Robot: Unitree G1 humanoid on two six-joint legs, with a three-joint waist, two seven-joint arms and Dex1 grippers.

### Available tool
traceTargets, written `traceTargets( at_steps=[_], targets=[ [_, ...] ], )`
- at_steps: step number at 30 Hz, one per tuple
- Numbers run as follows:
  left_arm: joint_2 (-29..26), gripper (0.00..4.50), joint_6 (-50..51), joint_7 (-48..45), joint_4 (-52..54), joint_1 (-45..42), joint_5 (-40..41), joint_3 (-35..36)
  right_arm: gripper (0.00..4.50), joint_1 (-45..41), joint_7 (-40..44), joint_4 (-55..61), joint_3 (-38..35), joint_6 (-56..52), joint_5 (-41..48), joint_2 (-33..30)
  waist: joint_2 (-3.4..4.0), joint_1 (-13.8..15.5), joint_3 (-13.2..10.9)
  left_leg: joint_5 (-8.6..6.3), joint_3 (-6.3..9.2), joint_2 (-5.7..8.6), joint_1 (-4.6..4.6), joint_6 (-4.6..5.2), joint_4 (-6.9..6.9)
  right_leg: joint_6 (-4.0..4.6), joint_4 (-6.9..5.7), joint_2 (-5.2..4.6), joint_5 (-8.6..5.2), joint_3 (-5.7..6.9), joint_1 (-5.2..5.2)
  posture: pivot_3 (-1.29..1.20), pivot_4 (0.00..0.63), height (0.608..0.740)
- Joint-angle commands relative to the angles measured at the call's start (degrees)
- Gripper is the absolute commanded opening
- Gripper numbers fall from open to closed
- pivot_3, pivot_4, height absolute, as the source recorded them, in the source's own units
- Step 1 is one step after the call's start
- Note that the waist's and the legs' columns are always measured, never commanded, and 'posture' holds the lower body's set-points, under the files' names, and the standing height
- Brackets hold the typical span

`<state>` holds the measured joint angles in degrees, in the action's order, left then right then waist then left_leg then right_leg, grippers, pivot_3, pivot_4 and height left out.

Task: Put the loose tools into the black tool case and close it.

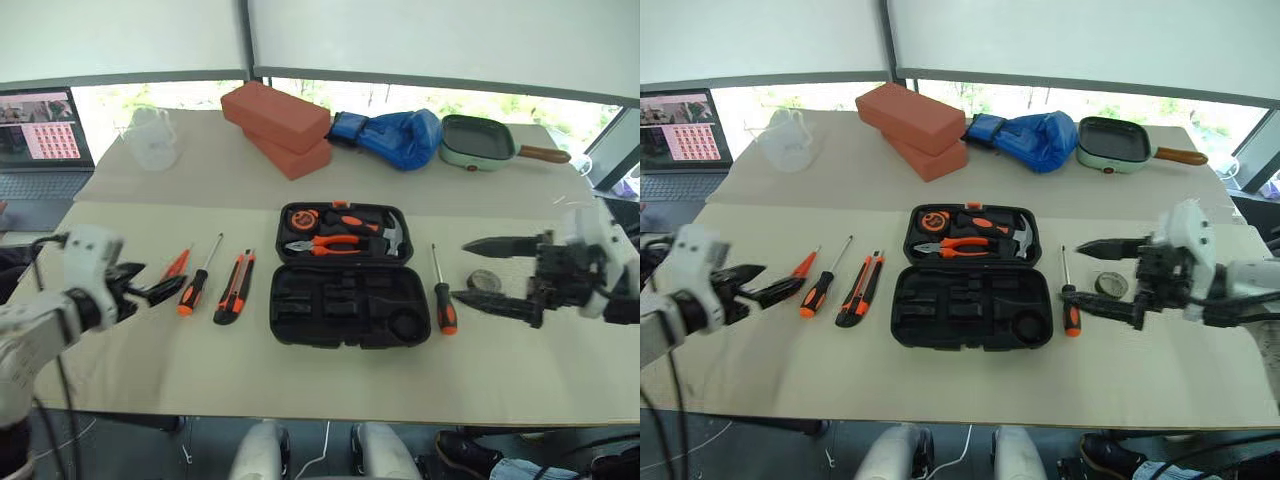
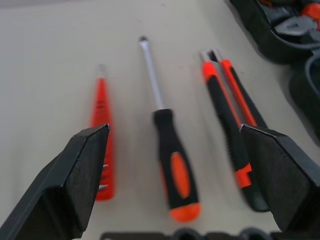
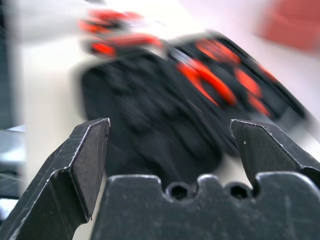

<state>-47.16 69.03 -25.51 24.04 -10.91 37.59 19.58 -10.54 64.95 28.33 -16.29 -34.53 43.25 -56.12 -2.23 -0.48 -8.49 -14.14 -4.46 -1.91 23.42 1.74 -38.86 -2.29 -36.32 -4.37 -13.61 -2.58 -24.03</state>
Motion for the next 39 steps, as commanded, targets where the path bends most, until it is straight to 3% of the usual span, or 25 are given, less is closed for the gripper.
traceTargets(
  at_steps=[1,12,13,14,16,22,26,31,35,39],
  targets=[
    [-0.53,4.5,0.45,1.54,-2.2,-2.79,-3.26,-4.96,4.48,-2.29,-1.94,2.73,1.33,-0.78,2.18,1.23,-0.03,-0.23,-0.02,0.0,-0.01,0.0,0.02,0.01,0.0,0.0,0.03,0.0,0.0,-0.01,-0.01,0.0,0.15,0.738],
    [2.67,4.5,0.34,2.62,-8.23,-6.81,-6.8,-9.75,4.48,-3.37,-2.36,3.39,5.34,1.52,0.28,3.94,-0.08,0.09,-0.05,0.01,0.01,0.03,0.11,0.01,-0.02,-0.01,0.07,-0.02,0.02,0.03,-0.05,0.0,0.15,0.738],
    [2.98,3.97,0.21,2.86,-8.54,-6.75,-7.2,-9.89,4.5,-3.45,-2.42,3.21,5.56,1.84,-0.06,4.09,-0.08,0.09,-0.05,0.01,0.02,0.02,0.1,0.01,-0.02,-0.01,0.06,-0.02,0.02,0.03,-0.04,0.0,0.15,0.738],
    [3.18,3.85,-0.13,2.92,-8.71,-6.63,-7.51,-10.01,4.5,-3.54,-2.49,3.1,5.71,2.09,-0.27,4.18,-0.08,0.09,-0.05,0.01,0.01,0.02,0.1,0.01,-0.02,-0.01,0.05,-0.02,0.02,0.03,-0.05,0.0,0.15,0.738],
    [3.54,2.96,-0.25,2.73,-8.75,-6.36,-7.77,-10.14,4.5,-3.79,-2.75,3.02,5.9,2.34,-0.39,4.45,-0.08,0.09,-0.05,0.01,0.01,0.02,0.1,0.01,-0.02,-0.01,0.04,-0.01,0.01,0.03,-0.06,0.0,0.15,0.738],
    [4.73,0.93,-0.26,2.68,-8.71,-6.42,-8.49,-9.81,4.5,-3.74,-3.0,2.99,6.43,3.17,-1.2,4.98,-0.08,0.27,-0.05,0.01,0.02,0.03,0.09,0.01,-0.03,-0.01,0.04,-0.03,0.02,0.03,-0.04,0.0,0.15,0.738],
    [3.43,0.84,-7.2,0.98,-7.43,-7.58,-10.14,-8.99,4.5,-3.33,-2.92,3.23,6.09,3.31,-1.29,4.98,-0.12,0.43,-0.07,0.01,0.02,0.03,0.11,0.01,-0.04,-0.01,0.04,-0.02,0.02,0.03,-0.06,0.0,0.15,0.738],
    [0.45,0.84,-20.7,-4.8,-9.24,-18.37,-13.25,-10.38,4.5,-1.05,-3.27,3.55,4.7,3.2,-0.99,4.95,-0.28,1.11,-0.16,0.05,0.14,0.02,0.28,-0.04,-0.12,0.04,0.04,0.03,0.04,0.16,-0.11,0.0,0.15,0.738],
    [-2.31,0.84,-30.37,-16.94,-10.16,-24.49,-18.22,-22.7,4.5,0.38,-4.35,3.46,3.96,3.14,-1.25,5.15,-0.22,1.35,-0.13,0.01,0.12,0.13,0.32,0.04,-0.13,-0.05,0.18,-0.04,0.09,0.15,-0.04,0.0,0.15,0.738],
    [1.89,0.84,-40.15,-25.58,-15.78,-31.74,-25.71,-36.17,4.5,2.73,-6.13,3.74,2.56,2.99,-1.34,5.55,-0.22,1.38,-0.13,0.01,-0.12,0.24,0.36,0.06,-0.16,-0.07,0.2,0.03,0.08,0.16,-0.04,0.0,0.15,0.738]
  ],
)
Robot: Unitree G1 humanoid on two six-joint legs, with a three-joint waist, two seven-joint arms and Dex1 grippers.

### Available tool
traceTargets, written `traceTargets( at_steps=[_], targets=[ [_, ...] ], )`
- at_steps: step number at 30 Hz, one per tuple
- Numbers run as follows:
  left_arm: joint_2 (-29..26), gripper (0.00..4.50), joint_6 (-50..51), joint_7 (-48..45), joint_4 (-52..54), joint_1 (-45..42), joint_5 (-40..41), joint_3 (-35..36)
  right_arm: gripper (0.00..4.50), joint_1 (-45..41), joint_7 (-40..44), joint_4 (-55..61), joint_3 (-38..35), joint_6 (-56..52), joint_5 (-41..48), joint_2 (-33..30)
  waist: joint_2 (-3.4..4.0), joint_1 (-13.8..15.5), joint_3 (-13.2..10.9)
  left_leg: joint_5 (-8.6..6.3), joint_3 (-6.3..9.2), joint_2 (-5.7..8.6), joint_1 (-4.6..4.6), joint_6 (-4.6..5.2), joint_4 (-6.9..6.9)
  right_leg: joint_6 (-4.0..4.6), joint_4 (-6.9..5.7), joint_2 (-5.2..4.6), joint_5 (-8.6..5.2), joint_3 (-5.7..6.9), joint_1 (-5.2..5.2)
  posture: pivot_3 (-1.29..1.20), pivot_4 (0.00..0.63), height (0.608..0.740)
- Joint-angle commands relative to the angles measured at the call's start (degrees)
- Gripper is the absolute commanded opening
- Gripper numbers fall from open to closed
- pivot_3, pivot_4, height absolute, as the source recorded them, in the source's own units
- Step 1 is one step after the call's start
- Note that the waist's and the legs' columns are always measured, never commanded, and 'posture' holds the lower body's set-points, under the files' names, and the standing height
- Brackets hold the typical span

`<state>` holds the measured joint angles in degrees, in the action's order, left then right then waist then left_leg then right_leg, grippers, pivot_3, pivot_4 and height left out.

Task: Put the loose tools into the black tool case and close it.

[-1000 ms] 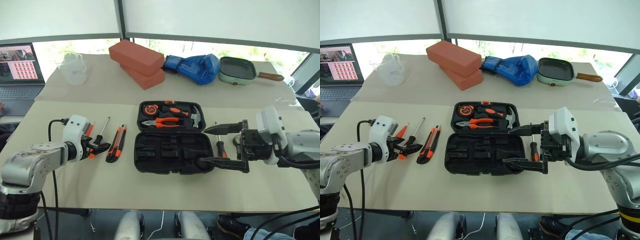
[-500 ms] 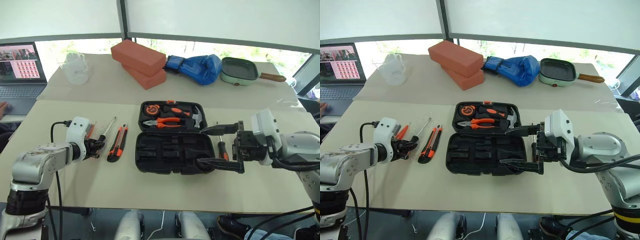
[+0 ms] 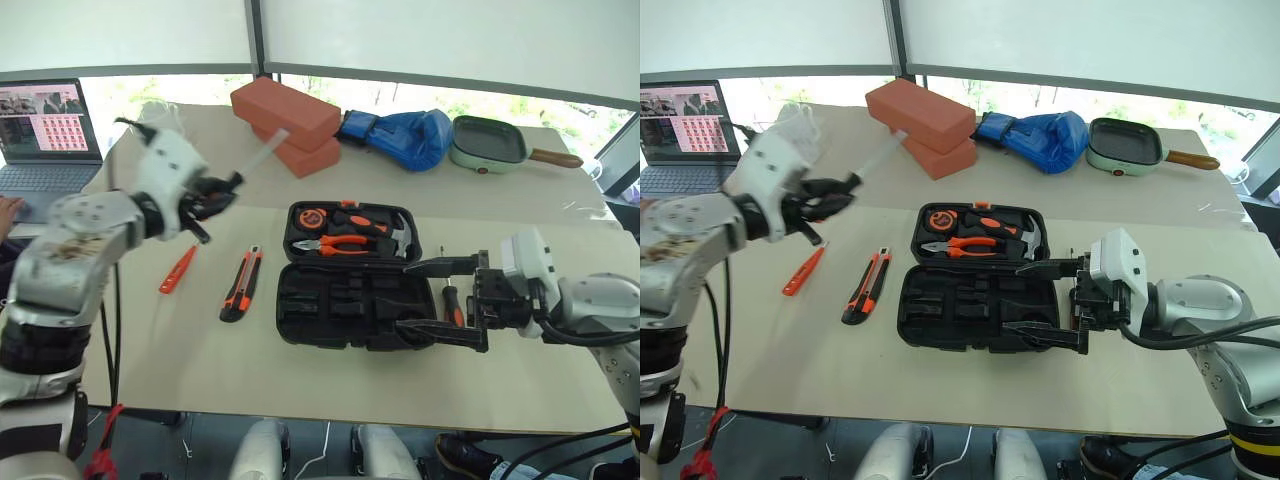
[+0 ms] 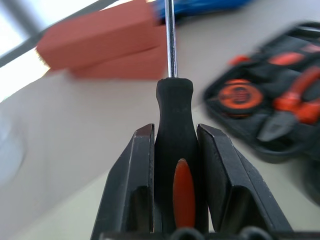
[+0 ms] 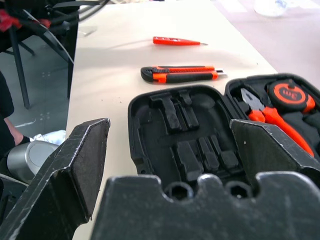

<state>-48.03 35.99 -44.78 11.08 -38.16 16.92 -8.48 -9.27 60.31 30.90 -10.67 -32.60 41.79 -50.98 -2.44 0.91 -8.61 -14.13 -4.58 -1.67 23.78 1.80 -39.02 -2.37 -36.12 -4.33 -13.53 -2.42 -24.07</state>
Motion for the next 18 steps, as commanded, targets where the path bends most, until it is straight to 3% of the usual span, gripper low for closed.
traceTargets(
  at_steps=[1,9,18],
  targets=[
    [3.87,0.84,-8.94,-8.17,-3.92,-5.79,-6.34,-10.33,4.5,2.08,-1.86,1.42,-3.27,1.19,-0.1,0.42,-0.01,0.09,0.0,0.0,-0.11,-0.01,0.03,0.0,-0.02,0.0,-0.01,0.03,0.0,0.0,-0.02,0.0,0.15,0.738],
    [10.68,0.84,-21.51,-18.4,-16.22,-10.8,-16.13,-21.92,4.5,7.8,-6.28,6.12,-6.43,0.49,0.7,1.15,0.01,-0.53,0.0,0.0,-0.1,-0.08,0.19,0.01,-0.13,-0.01,-0.04,0.18,-0.01,-0.04,-0.14,0.0,0.15,0.738],
    [14.73,0.84,-23.95,-20.81,-22.67,-11.57,-20.91,-22.53,4.5,10.75,-10.57,9.25,-9.04,-0.83,2.85,1.4,0.01,-0.04,0.0,-0.02,0.21,-0.08,0.32,0.06,-0.36,-0.07,-0.07,0.15,0.0,0.01,-0.12,0.0,0.15,0.738]
  ],
)
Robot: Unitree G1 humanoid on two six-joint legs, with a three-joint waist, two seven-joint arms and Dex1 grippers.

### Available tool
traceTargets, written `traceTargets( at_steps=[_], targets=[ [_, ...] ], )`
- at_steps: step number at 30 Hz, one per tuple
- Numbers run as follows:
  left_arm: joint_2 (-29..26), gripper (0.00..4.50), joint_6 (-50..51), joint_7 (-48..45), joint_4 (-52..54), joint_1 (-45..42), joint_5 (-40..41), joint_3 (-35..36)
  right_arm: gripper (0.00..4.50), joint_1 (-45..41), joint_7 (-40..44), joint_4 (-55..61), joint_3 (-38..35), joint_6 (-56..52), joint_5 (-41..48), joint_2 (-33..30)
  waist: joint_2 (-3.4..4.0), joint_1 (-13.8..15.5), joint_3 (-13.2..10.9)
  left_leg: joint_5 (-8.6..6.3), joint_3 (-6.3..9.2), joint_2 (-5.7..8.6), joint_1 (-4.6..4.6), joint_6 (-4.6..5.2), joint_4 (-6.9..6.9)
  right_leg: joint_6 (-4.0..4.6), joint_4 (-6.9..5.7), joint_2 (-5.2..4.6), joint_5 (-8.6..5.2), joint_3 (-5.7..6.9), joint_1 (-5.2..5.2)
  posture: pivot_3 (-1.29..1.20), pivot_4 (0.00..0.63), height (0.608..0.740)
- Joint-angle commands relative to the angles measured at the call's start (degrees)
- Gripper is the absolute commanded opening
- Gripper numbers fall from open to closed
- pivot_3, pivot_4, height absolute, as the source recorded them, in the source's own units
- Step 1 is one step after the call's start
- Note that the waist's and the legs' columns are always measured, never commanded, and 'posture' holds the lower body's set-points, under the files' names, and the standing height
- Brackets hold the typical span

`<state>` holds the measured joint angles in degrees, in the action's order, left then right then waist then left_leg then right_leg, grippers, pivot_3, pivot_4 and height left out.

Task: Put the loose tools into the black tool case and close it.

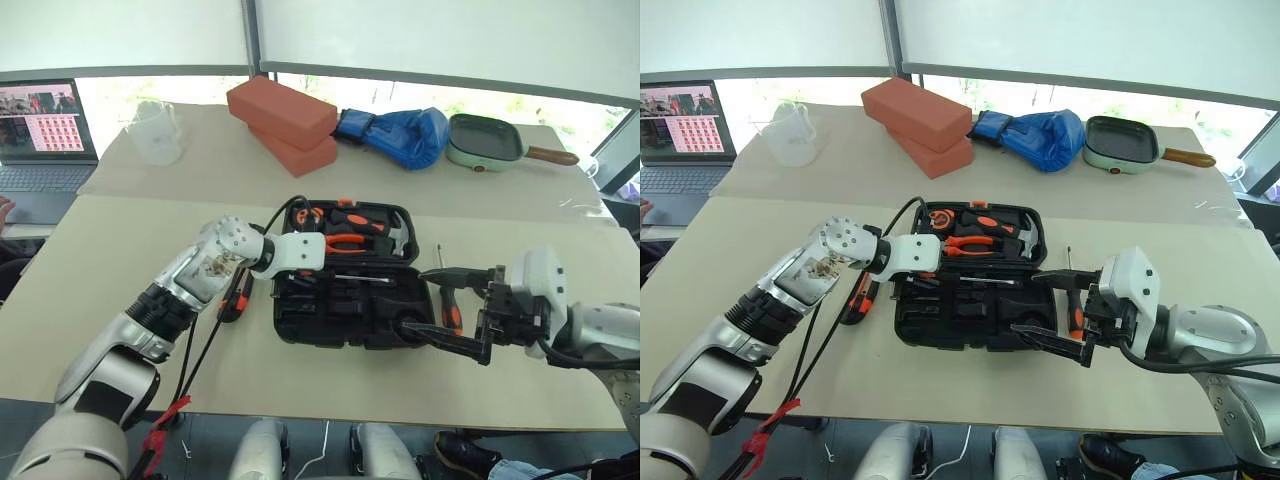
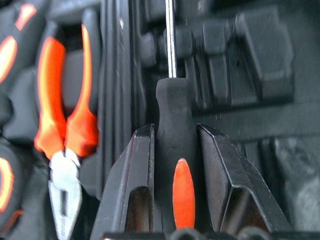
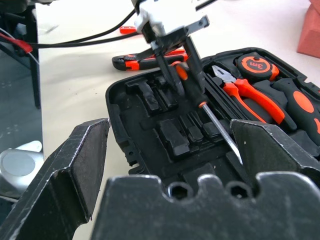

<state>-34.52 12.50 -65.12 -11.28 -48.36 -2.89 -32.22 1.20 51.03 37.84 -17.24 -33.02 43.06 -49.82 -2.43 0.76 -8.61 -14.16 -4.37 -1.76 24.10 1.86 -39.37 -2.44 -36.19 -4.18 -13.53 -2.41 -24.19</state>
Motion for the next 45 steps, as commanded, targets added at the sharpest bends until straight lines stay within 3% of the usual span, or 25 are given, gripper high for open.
traceTargets(
  at_steps=[1,7,9,11,15,18,21,29,39,45],
  targets=[
    [1.79,0.84,-0.14,-0.18,-1.16,-1.64,-1.57,1.35,4.5,0.42,-1.55,2.48,-2.49,-0.41,1.77,0.17,0.0,0.14,0.0,-0.01,0.13,0.01,0.03,0.02,-0.06,-0.02,0.0,0.0,0.0,0.03,0.02,0.0,0.15,0.738],
    [3.24,0.84,1.74,-0.98,-2.18,-1.69,-1.9,2.69,4.5,0.08,-3.13,2.89,-2.06,-0.67,2.67,-0.01,0.0,0.07,0.0,-0.1,0.3,0.02,0.18,0.16,-0.41,-0.12,-0.05,-0.02,0.03,0.09,0.05,0.0,0.15,0.738],
    [3.5,1.84,1.9,-1.13,-2.2,-1.88,-1.88,3.23,4.5,-0.28,-3.5,2.98,-1.71,-0.81,2.93,-0.07,0.0,0.08,0.0,-0.1,0.31,0.02,0.17,0.16,-0.43,-0.13,-0.05,-0.02,0.03,0.09,0.06,0.0,0.15,0.738],
    [3.42,2.29,2.45,-1.92,-1.51,-2.03,-1.5,3.82,4.5,-0.63,-3.77,2.98,-1.35,-0.93,3.15,-0.14,0.01,0.13,0.0,-0.1,0.33,0.02,0.18,0.16,-0.43,-0.13,-0.06,-0.02,0.04,0.09,0.06,0.0,0.15,0.738],
    [2.84,3.67,5.53,-4.0,2.23,-2.56,0.61,5.9,4.5,-0.77,-3.93,3.17,-0.99,-1.26,3.61,-0.34,0.0,0.12,0.0,-0.1,0.37,0.03,0.18,0.16,-0.46,-0.14,-0.08,-0.02,0.04,0.1,0.08,0.0,0.15,0.738],
    [2.2,3.67,6.49,-5.7,4.18,-3.04,1.87,7.24,4.5,-1.29,-4.0,2.77,-0.49,-1.41,3.63,-0.44,0.01,-0.04,0.0,-0.1,0.38,0.02,0.2,0.16,-0.47,-0.14,-0.11,-0.02,0.04,0.1,0.05,0.0,0.15,0.738],
    [2.67,2.95,5.75,-5.69,3.44,-3.59,1.73,7.96,4.5,-1.82,-4.17,2.5,-0.13,-1.56,3.59,-0.43,0.01,-0.04,0.0,-0.1,0.38,0.02,0.18,0.16,-0.47,-0.14,-0.12,-0.01,0.05,0.09,0.05,0.0,0.15,0.738],
    [6.22,0.11,0.43,-3.72,-3.83,-4.77,-1.97,5.99,4.5,-2.15,-4.7,2.65,-0.11,-1.9,3.38,-0.43,0.01,0.04,0.0,-0.1,0.39,0.04,0.19,0.16,-0.48,-0.14,-0.11,-0.02,0.05,0.1,0.06,0.0,0.15,0.738],
    [7.9,0.05,-2.49,-4.78,-6.82,-4.15,-5.53,3.75,4.5,-0.62,-5.6,3.41,-1.08,-2.15,3.37,-0.47,0.01,-0.03,0.0,-0.1,0.39,0.04,0.18,0.16,-0.48,-0.14,-0.12,-0.01,0.05,0.09,0.07,0.0,0.15,0.738],
    [9.41,0.05,-11.46,-1.88,-13.38,-4.51,-10.87,0.6,4.5,-0.31,-6.24,3.55,-0.88,-2.09,3.31,-0.16,0.02,0.19,0.01,-0.11,0.4,0.07,0.15,0.18,-0.51,-0.16,-0.09,-0.04,0.06,0.1,0.15,0.0,0.15,0.738]
  ],
)
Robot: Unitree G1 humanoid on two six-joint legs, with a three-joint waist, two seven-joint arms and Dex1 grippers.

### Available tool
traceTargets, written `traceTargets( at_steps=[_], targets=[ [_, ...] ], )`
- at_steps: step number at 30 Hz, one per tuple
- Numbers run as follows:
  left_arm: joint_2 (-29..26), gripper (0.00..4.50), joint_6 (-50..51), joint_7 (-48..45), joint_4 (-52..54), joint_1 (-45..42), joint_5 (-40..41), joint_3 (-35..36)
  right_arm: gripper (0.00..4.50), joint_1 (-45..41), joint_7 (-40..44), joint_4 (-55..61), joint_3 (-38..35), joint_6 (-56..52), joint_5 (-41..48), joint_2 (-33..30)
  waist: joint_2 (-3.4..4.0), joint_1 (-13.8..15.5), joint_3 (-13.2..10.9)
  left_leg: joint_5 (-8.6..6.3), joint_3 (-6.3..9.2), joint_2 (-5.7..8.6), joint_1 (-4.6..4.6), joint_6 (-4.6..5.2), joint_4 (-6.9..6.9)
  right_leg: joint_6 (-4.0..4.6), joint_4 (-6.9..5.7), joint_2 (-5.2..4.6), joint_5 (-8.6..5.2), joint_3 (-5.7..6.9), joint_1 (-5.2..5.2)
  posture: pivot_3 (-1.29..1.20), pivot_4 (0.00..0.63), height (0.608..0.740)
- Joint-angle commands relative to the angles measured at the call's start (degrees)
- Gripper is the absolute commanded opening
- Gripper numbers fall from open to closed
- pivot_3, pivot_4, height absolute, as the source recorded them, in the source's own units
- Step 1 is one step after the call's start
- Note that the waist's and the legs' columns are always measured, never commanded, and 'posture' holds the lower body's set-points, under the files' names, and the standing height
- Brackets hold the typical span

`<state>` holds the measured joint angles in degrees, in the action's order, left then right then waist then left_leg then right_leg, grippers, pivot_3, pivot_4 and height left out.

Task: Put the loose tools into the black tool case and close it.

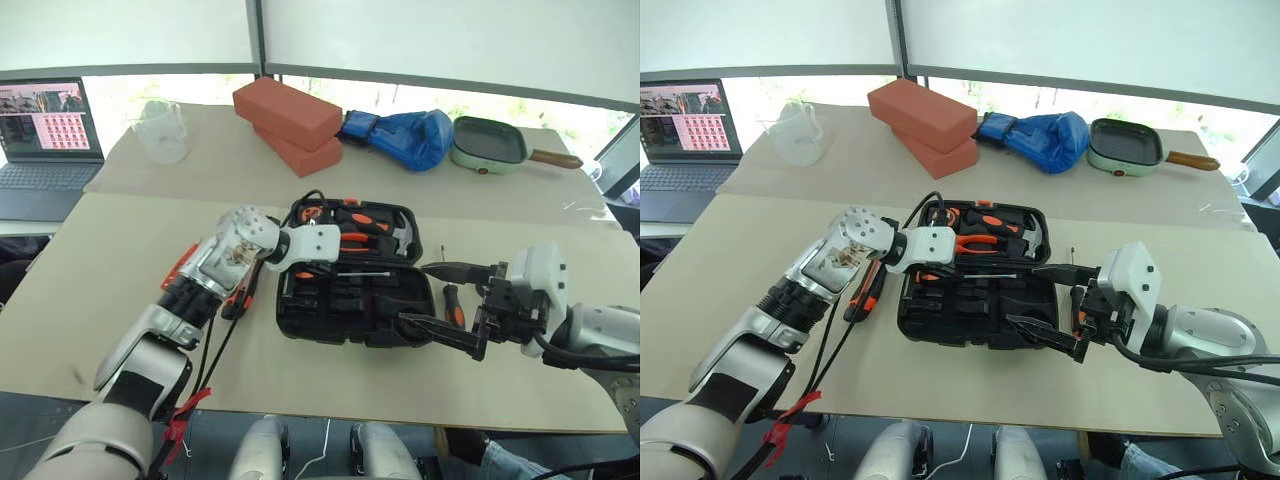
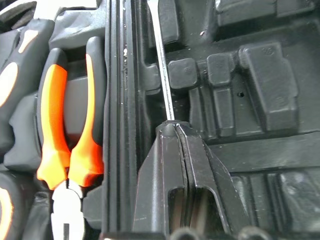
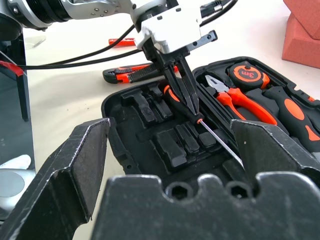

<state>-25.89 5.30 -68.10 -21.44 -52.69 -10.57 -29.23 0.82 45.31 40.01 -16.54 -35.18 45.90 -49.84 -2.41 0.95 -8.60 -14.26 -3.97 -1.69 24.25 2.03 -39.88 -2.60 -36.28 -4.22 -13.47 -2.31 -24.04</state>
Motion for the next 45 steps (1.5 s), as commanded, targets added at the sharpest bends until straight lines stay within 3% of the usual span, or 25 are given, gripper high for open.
traceTargets(
  at_steps=[1,6,11,12,15,19,23,26,33,40,45],
  targets=[
    [1.11,0.05,-5.18,1.3,-4.01,-0.17,-3.6,-2.54,4.5,0.2,-0.56,1.33,-1.44,0.19,0.29,-0.09,0.01,0.08,0.01,0.0,0.0,0.0,0.0,0.0,0.0,0.0,0.0,0.0,0.0,0.0,0.0,0.0,0.15,0.738],
    [1.57,0.05,-6.35,1.66,-5.64,-0.48,-2.67,0.03,4.5,2.05,-1.19,1.31,-2.14,0.41,-0.79,-0.01,0.06,0.36,0.06,0.0,0.02,0.0,-0.06,0.01,-0.03,-0.01,0.0,-0.02,0.01,0.01,0.09,0.0,0.15,0.738],
    [-0.35,0.05,4.19,0.11,1.4,1.12,7.76,11.0,4.5,9.2,-3.96,0.87,-6.34,1.04,-4.35,1.5,0.06,-0.15,0.06,-0.01,0.01,-0.03,0.05,0.01,-0.03,-0.02,-0.06,0.0,0.01,0.0,-0.06,0.0,0.15,0.738],
    [-0.84,0.56,7.91,-0.27,3.72,1.66,10.64,13.63,4.5,11.22,-4.74,0.65,-7.56,1.15,-5.25,2.21,0.06,-0.24,0.06,-0.01,0.02,-0.04,0.07,0.01,-0.02,-0.02,-0.06,0.0,0.01,0.0,-0.1,0.0,0.15,0.738],
    [-4.07,1.51,18.73,-3.9,12.52,4.48,21.15,21.24,4.5,18.91,-6.73,0.41,-13.99,0.34,-6.27,5.57,0.06,-0.29,0.05,-0.01,0.04,-0.14,0.1,0.01,-0.02,-0.01,-0.08,0.02,0.01,0.01,-0.14,0.0,0.15,0.738],
    [-11.15,2.99,35.19,-9.32,23.67,8.17,34.2,27.09,4.5,31.3,-6.07,1.1,-23.34,0.42,-6.41,10.82,0.21,-0.37,0.13,-0.01,0.04,-0.18,0.03,0.01,0.03,-0.02,-0.11,-0.02,-0.01,0.0,-0.08,0.0,0.15,0.738],
    [-16.87,4.33,45.41,-12.0,34.67,13.06,47.0,33.16,4.5,42.36,-3.94,1.65,-29.27,2.09,-7.51,15.52,0.25,-0.24,0.14,-0.01,0.06,-0.13,-0.08,0.01,0.0,-0.07,-0.3,-0.11,-0.14,0.0,0.0,0.0,0.15,0.738],
    [-19.41,4.42,52.55,-10.17,40.63,15.07,55.46,36.85,4.5,45.41,-3.69,1.42,-30.81,2.42,-7.6,17.12,0.25,-0.42,0.14,-0.01,0.04,-0.15,-0.15,0.0,-0.01,-0.02,-0.41,-0.12,-0.21,-0.03,0.0,0.0,0.15,0.738],
    [-22.75,4.42,51.38,-6.36,46.72,19.06,58.42,37.18,4.5,36.7,-9.04,-0.25,-23.14,0.21,-9.24,16.29,0.3,-1.2,0.15,-0.01,0.01,-0.17,-0.81,-0.03,0.12,0.14,-0.47,-0.06,-0.43,-0.09,0.49,0.0,0.15,0.738],
    [-23.79,4.42,46.52,-3.51,47.77,19.76,55.41,33.86,4.5,16.68,-17.54,-8.07,-6.43,-2.19,-14.72,17.82,0.29,-1.21,0.14,-0.01,0.02,-0.09,-0.99,-0.04,0.15,0.13,-0.42,-0.1,-0.46,-0.08,0.72,0.0,0.15,0.738],
    [-24.64,4.42,44.84,-2.0,47.4,19.89,54.74,33.2,4.5,9.41,-22.14,-14.59,0.85,-1.93,-20.15,20.69,0.31,-0.91,0.12,-0.01,0.03,-0.05,-0.92,-0.04,0.17,0.11,-0.41,-0.1,-0.48,-0.05,0.66,0.0,0.15,0.738]
  ],
)
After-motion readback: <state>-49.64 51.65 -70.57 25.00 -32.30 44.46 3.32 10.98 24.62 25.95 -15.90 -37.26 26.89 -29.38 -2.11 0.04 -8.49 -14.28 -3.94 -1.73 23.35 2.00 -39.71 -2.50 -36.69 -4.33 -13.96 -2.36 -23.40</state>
